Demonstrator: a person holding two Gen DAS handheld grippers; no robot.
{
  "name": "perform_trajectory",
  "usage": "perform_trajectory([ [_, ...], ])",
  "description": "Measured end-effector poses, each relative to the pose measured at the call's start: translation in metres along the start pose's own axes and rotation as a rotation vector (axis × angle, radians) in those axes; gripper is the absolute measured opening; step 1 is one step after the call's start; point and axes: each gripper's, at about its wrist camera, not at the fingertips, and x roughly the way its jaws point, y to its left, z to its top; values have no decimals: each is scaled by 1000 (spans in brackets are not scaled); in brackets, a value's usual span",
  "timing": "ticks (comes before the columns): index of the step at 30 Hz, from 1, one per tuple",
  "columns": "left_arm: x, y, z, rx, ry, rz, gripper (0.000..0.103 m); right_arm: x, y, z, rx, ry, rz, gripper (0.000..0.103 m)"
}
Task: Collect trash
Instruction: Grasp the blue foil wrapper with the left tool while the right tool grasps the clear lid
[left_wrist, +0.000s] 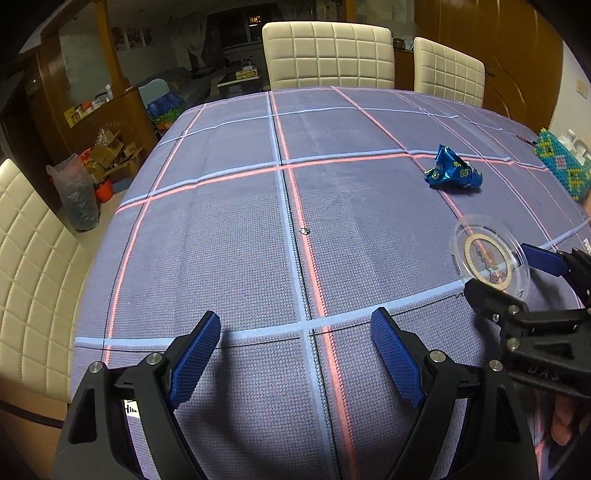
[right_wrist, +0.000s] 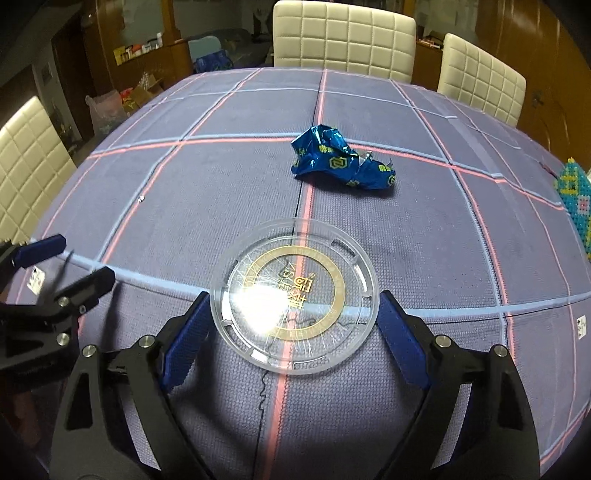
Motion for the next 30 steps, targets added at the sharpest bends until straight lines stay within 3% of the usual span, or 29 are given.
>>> perform_trajectory([
  [6, 2, -9, 6, 23, 4, -4, 81, -4, -10, 1, 26, -35, -29, 86],
  [16, 15, -54, 32, 89, -4, -76, 81, -11, -55, 15, 110, -80, -101, 87],
  [24, 37, -80, 63, 94, 8, -126, 81, 1, -95, 34, 183, -81, -116, 86],
  [30, 52, -99, 86, 136, 2, -165, 81, 0, -109, 42, 216, -136, -151, 87],
])
